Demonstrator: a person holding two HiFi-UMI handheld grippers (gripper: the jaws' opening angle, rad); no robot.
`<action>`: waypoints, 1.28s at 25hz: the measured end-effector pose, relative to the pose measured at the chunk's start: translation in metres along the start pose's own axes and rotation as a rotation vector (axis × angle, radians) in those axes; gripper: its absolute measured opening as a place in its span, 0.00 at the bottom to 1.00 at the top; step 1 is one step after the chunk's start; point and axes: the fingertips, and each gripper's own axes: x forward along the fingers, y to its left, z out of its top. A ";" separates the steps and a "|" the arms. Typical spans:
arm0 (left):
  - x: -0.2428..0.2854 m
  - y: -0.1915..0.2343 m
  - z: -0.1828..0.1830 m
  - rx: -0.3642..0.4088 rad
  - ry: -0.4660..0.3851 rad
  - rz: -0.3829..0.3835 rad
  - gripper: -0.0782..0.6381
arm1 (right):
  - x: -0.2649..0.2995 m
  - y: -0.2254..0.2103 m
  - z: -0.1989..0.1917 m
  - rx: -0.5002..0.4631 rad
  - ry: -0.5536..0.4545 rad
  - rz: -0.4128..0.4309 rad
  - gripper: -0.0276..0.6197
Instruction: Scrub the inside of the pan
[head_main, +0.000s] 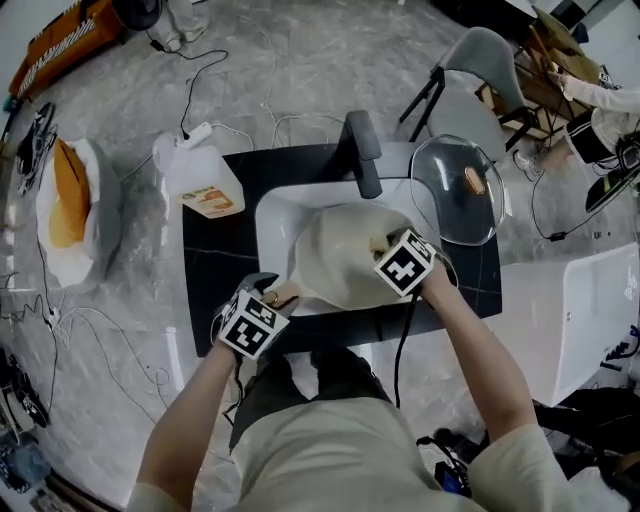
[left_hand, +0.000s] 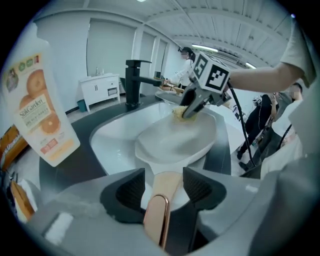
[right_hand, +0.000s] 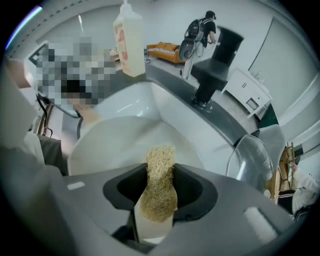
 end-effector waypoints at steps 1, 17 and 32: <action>-0.005 0.001 0.005 0.002 -0.014 0.009 0.45 | -0.011 0.002 0.003 0.013 -0.042 -0.005 0.30; -0.149 -0.019 0.144 0.207 -0.350 0.182 0.42 | -0.217 0.029 0.058 0.183 -0.636 -0.088 0.30; -0.284 -0.048 0.229 0.258 -0.748 0.268 0.28 | -0.378 0.051 0.071 0.315 -1.050 -0.264 0.30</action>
